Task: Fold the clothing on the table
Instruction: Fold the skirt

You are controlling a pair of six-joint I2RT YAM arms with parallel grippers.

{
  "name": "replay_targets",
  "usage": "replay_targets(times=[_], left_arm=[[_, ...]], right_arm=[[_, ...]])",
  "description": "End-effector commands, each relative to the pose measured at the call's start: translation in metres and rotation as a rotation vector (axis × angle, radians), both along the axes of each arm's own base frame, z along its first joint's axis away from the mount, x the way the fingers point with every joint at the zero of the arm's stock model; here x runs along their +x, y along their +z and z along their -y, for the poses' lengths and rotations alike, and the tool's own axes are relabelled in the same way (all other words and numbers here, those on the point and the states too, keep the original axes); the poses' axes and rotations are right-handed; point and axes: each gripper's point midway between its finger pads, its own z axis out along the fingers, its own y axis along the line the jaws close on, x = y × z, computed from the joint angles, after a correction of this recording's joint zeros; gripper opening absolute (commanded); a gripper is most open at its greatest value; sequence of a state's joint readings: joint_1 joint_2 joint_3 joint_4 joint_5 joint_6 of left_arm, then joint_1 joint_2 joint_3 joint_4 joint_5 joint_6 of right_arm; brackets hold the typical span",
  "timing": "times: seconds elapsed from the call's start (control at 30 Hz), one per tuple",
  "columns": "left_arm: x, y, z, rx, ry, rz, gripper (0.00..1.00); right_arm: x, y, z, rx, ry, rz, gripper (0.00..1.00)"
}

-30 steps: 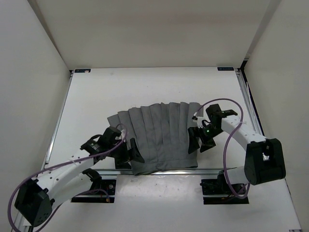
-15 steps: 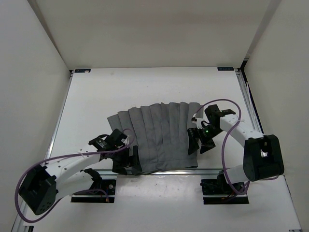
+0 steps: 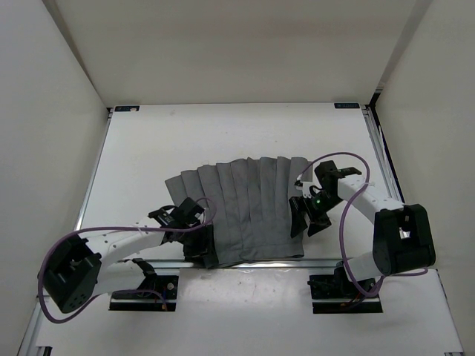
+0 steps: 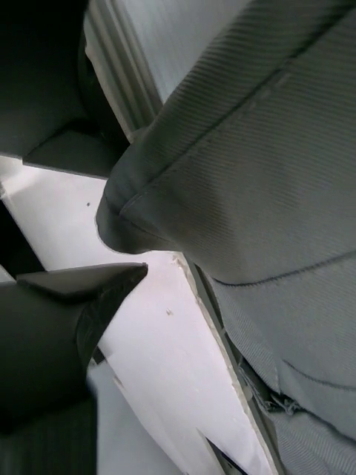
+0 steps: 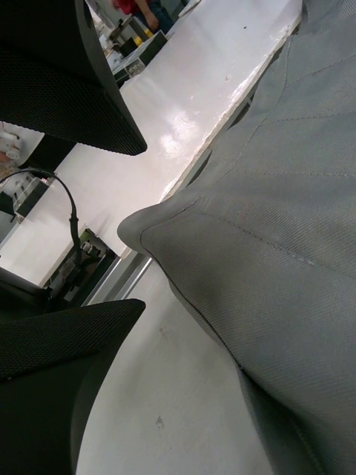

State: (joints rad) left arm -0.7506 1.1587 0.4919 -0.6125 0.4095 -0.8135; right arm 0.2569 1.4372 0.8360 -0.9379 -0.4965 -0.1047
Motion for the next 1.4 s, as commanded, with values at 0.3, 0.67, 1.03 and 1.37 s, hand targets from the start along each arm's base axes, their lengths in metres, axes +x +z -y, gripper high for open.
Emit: replay_targets(times=[0.3, 0.67, 1.03, 1.37], left_arm=[[0.029, 0.025, 0.020, -0.111, 0.049, 0.097, 0.00], [0.087, -0.001, 0.036, -0.100, 0.065, 0.114, 0.00], [0.154, 0.009, 0.076, -0.133, 0.074, 0.171, 0.00], [0.155, 0.017, 0.086, -0.165, 0.087, 0.170, 0.00]], right_arm=[[0.013, 0.018, -0.002, 0.080, -0.009, 0.032, 0.86], [0.053, 0.033, 0.015, 0.079, -0.103, 0.151, 0.87], [0.054, 0.017, 0.054, -0.050, -0.323, 0.099, 0.99], [0.068, -0.009, 0.072, -0.138, -0.556, 0.062, 0.99]])
